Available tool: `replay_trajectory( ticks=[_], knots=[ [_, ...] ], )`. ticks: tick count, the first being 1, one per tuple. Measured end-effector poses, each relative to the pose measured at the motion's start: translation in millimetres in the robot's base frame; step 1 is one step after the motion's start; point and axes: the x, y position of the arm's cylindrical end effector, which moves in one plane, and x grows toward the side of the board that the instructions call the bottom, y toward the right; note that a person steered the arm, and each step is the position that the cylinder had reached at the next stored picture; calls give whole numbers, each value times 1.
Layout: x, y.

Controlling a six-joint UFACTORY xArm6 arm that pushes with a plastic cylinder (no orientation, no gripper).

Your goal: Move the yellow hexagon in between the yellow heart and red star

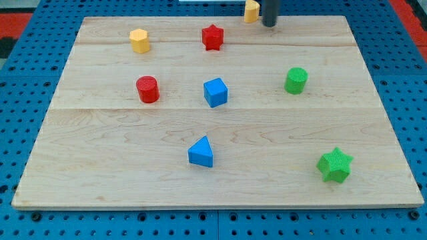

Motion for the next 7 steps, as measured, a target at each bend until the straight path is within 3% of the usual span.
replay_trajectory(
  ticks=[1,3,4,5,6,7],
  knots=[
    [-13,40],
    [-14,11],
    [10,10],
    [93,13],
    [162,-104],
    [169,-253]
  ],
)
